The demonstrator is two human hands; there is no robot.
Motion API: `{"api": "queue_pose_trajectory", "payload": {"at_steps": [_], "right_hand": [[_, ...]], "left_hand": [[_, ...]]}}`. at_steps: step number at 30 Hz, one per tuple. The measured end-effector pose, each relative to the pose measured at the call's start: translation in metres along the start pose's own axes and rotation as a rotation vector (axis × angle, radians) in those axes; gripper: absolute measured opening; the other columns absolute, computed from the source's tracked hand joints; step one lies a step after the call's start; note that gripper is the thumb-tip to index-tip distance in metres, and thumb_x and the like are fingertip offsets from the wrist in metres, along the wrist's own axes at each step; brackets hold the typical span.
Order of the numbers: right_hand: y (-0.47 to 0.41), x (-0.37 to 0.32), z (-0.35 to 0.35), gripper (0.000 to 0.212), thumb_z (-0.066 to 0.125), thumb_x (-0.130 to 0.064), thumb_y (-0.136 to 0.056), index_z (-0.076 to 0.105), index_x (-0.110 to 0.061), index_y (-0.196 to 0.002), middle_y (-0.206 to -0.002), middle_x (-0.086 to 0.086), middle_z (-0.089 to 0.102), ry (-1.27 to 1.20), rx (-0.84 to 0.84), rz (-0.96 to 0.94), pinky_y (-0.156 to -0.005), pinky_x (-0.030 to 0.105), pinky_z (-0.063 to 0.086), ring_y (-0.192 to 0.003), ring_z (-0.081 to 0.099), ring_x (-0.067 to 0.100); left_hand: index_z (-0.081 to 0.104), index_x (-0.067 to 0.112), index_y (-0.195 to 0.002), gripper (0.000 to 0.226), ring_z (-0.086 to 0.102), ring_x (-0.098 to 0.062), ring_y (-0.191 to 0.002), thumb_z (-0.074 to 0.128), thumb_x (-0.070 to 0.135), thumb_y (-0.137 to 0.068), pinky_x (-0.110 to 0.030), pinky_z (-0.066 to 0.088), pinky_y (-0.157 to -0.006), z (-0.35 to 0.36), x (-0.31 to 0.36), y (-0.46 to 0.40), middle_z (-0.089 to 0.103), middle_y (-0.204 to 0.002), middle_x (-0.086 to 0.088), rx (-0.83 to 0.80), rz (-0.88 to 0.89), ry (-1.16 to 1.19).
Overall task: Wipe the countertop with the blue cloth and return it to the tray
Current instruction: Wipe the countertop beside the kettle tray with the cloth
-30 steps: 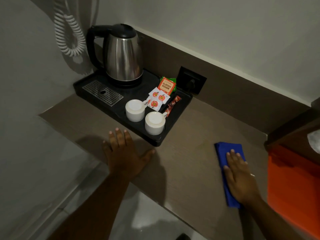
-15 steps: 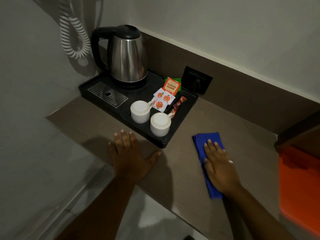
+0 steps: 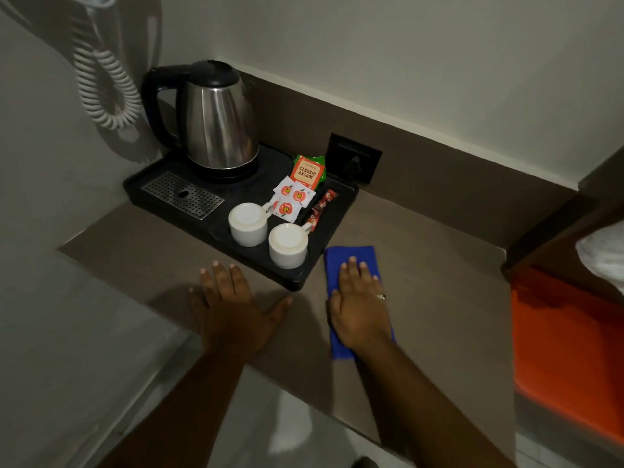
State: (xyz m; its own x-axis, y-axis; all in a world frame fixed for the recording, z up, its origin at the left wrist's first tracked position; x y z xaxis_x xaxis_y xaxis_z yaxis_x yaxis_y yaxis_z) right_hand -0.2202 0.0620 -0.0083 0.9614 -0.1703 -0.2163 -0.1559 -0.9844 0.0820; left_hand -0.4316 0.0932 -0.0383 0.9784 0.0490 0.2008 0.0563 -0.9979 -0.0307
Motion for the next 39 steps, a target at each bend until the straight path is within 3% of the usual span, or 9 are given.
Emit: {"api": "queue_pose_trajectory", "payload": {"at_steps": [5,9,14,18,22,27,32,34,39], "right_hand": [[0.074,0.077,-0.007,0.063,0.017,-0.053,-0.091,0.004,-0.028,-0.148,-0.157,-0.010,0.001,0.000,-0.089,-0.201,-0.117,0.034,-0.004,-0.148,0.001,0.012],[0.066,0.135,-0.030,0.060,0.027,-0.041,-0.097,0.011,-0.018,-0.150,-0.161,0.003,0.009,-0.030,-0.017,0.119,-0.121,0.043,0.005,-0.148,0.004,0.019],[0.028,0.065,-0.024,0.061,0.026,-0.035,-0.098,0.010,-0.007,-0.150,-0.161,0.013,0.005,-0.054,0.019,0.435,-0.121,0.047,0.006,-0.148,0.003,0.029],[0.061,-0.001,0.005,0.063,0.026,-0.040,-0.097,0.006,-0.012,-0.150,-0.162,0.008,0.001,-0.030,0.012,0.102,-0.121,0.043,0.001,-0.148,-0.001,0.024],[0.129,0.054,0.005,0.065,0.022,-0.051,-0.091,0.006,-0.027,-0.150,-0.159,-0.007,0.000,-0.007,-0.074,-0.117,-0.117,0.035,-0.005,-0.147,-0.003,0.012],[0.144,0.157,-0.027,0.068,0.021,-0.049,-0.090,0.009,-0.018,-0.149,-0.159,0.002,0.004,-0.012,-0.036,0.144,-0.120,0.042,0.004,-0.148,0.003,0.019],[0.082,0.109,-0.022,0.063,0.027,-0.035,-0.097,0.011,-0.003,-0.149,-0.160,0.018,0.008,-0.017,0.099,0.597,-0.120,0.049,0.011,-0.147,0.007,0.033],[0.058,0.059,-0.013,0.063,0.026,-0.034,-0.097,0.009,-0.001,-0.148,-0.160,0.019,0.007,-0.045,0.098,0.553,-0.120,0.047,0.008,-0.147,0.006,0.033],[0.074,-0.020,0.019,0.065,0.026,-0.042,-0.095,0.004,-0.016,-0.150,-0.161,0.006,-0.003,-0.109,-0.003,0.087,-0.117,0.039,-0.008,-0.148,-0.007,0.021]], "left_hand": [[0.022,0.004,-0.151,0.131,0.012,-0.045,-0.147,0.007,0.099,-0.063,-0.064,0.015,-0.115,-0.003,-0.002,0.003,0.019,-0.160,-0.025,-0.039,-0.008,-0.001],[0.029,-0.002,-0.147,0.124,0.018,-0.049,-0.144,0.019,0.094,-0.069,-0.067,0.019,-0.111,-0.001,0.000,0.004,0.026,-0.155,-0.032,0.014,0.041,0.015],[0.029,-0.006,-0.146,0.121,0.020,-0.053,-0.143,0.025,0.092,-0.074,-0.066,0.017,-0.113,0.001,0.000,0.007,0.026,-0.153,-0.036,0.049,0.074,-0.010],[0.030,-0.005,-0.146,0.122,0.022,-0.051,-0.142,0.025,0.092,-0.072,-0.064,0.017,-0.113,-0.004,-0.001,0.007,0.028,-0.153,-0.036,0.050,0.063,-0.005],[0.031,-0.004,-0.146,0.121,0.023,-0.050,-0.143,0.026,0.091,-0.072,-0.064,0.018,-0.114,-0.010,0.000,0.009,0.028,-0.154,-0.034,0.036,0.060,0.023],[0.033,-0.006,-0.144,0.120,0.024,-0.052,-0.142,0.027,0.091,-0.074,-0.065,0.019,-0.113,-0.006,-0.001,0.011,0.030,-0.152,-0.036,0.039,0.084,0.011],[0.034,-0.008,-0.143,0.116,0.025,-0.053,-0.141,0.028,0.088,-0.078,-0.065,0.020,-0.113,-0.003,0.002,0.012,0.031,-0.150,-0.038,0.048,0.097,-0.002],[0.035,-0.009,-0.143,0.116,0.025,-0.053,-0.141,0.028,0.087,-0.079,-0.065,0.020,-0.113,-0.003,0.003,0.012,0.031,-0.150,-0.038,0.060,0.103,-0.010],[0.034,-0.005,-0.145,0.121,0.023,-0.051,-0.141,0.024,0.090,-0.072,-0.064,0.020,-0.113,-0.007,0.001,0.008,0.029,-0.153,-0.034,0.023,0.072,-0.003]]}}
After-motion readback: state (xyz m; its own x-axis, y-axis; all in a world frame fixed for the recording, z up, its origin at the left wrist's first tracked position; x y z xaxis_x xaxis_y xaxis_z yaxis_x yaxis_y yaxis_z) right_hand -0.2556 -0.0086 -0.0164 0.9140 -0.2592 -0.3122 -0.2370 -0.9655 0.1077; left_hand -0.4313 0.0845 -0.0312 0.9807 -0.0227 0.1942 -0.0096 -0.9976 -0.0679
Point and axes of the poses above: each hand's wrist, its own y-axis away from the middle knuckle, its own z-axis out of the palm, x = y × z, the point moved 4 cm from there along -y, towards the middle knuckle
